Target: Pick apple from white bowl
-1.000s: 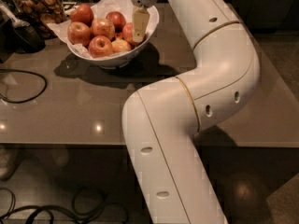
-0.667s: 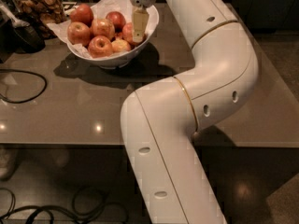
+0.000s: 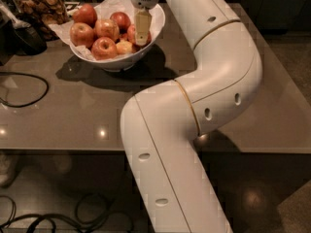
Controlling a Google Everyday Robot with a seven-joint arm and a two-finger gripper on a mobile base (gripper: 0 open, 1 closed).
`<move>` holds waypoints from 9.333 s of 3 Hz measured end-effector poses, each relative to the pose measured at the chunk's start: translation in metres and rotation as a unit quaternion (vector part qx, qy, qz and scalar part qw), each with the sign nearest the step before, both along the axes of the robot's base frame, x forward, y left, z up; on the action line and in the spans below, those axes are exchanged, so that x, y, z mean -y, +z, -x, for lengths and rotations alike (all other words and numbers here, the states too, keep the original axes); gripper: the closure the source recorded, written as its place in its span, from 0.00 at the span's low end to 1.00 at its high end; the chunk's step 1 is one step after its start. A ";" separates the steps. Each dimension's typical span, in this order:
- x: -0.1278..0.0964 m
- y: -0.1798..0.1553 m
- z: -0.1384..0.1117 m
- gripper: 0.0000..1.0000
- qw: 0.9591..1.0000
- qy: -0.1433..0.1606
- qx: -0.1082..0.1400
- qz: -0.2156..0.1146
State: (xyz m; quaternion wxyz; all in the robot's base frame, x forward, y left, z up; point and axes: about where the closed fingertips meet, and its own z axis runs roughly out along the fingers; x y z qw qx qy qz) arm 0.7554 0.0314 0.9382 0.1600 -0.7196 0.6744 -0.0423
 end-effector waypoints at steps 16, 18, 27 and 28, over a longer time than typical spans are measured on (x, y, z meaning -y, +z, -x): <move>-0.006 -0.012 -0.009 0.29 0.999 0.019 0.007 0.026; -0.003 -0.013 -0.009 0.27 1.000 0.018 0.005 0.024; -0.023 -0.032 -0.022 1.00 0.999 0.031 0.007 0.021; -0.030 -0.006 -0.021 1.00 0.999 0.027 0.035 0.025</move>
Offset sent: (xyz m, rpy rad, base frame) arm 0.1459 -0.0223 0.1167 -0.0887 0.1371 0.0233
